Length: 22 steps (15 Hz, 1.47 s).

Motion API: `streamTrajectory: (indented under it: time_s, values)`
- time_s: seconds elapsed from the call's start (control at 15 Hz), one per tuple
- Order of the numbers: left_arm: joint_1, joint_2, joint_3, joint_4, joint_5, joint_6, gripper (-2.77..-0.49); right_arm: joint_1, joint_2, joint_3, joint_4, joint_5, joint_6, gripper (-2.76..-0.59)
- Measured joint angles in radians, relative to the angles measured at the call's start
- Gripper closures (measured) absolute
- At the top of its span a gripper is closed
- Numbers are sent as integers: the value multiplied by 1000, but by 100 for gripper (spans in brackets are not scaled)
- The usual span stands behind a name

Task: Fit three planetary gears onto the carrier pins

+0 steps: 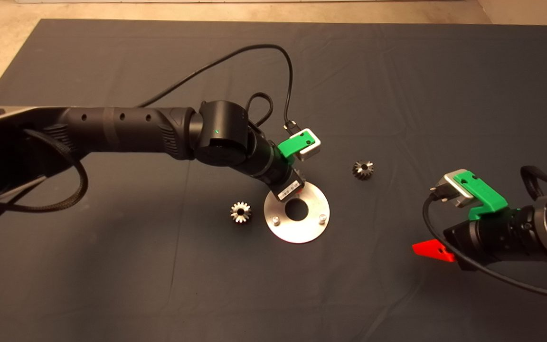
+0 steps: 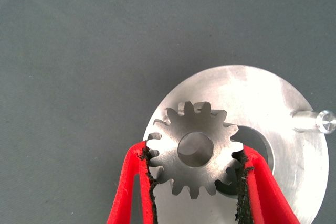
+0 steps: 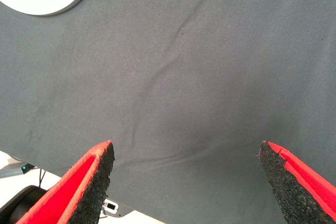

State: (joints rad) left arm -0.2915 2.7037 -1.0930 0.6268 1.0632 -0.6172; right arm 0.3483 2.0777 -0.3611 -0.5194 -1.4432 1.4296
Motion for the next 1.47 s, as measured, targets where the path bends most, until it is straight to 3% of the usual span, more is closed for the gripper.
streamTrajectory:
  time_s: [0.53,1.47]
  values:
    - [6,8,-11,0,-35,-2,-59,1,0,0,0,0,0,-205]
    - [6,5,-18,-1,-45,21,-59,1,0,0,0,0,0,-205]
